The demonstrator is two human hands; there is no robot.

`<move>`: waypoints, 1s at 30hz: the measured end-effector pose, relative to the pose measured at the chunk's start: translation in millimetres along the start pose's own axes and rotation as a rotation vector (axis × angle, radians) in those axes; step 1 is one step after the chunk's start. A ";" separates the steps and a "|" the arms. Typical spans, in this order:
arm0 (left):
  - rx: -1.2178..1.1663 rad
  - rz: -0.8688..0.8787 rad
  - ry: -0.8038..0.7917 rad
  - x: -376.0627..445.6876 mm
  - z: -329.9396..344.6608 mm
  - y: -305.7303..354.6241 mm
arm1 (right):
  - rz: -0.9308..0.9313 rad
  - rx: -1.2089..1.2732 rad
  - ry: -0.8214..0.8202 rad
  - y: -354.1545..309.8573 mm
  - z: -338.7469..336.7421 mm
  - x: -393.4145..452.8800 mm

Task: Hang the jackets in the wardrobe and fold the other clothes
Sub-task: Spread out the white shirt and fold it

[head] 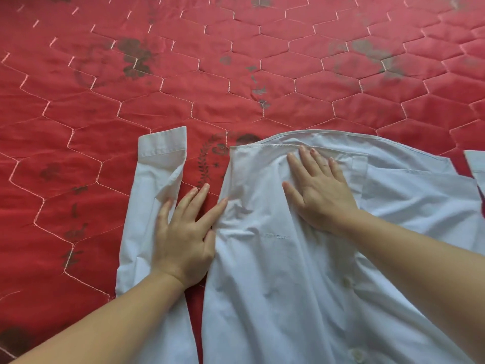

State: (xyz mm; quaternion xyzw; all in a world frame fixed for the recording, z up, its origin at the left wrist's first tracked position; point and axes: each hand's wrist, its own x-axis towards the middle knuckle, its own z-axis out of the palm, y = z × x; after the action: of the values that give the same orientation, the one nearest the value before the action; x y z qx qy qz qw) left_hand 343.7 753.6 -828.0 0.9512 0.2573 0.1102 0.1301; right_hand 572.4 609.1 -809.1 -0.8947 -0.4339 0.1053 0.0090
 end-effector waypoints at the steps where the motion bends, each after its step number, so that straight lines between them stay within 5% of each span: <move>1: -0.005 -0.018 0.001 0.6 0.3 -0.3 | 0.005 0.006 0.004 0.7 -0.9 0.7; 11: 0.048 -0.089 -0.035 3.9 -4.4 2.3 | 0.012 0.075 0.250 -9.1 5.5 -135.3; 17: 0.050 -0.203 0.005 7.2 0.5 22.6 | 0.161 0.046 0.118 84.8 20.9 -235.0; 20: 0.025 0.118 0.028 -6.1 6.0 113.6 | 0.209 0.101 0.159 112.3 13.5 -250.6; 23: 0.017 0.408 -0.199 -17.5 26.7 212.5 | 0.276 0.137 0.107 131.5 8.4 -243.6; 26: 0.100 0.241 -0.384 -3.6 53.6 244.6 | 0.404 0.234 0.060 160.6 0.2 -221.8; 30: 0.109 0.108 -0.356 16.7 66.1 244.6 | 0.443 0.390 0.223 203.1 -9.3 -188.5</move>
State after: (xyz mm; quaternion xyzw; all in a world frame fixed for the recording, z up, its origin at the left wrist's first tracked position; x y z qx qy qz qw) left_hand 488.7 545.7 -813.4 0.9737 0.1843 -0.0671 0.1157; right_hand 618.2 336.4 -787.8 -0.9549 -0.1965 0.0871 0.2047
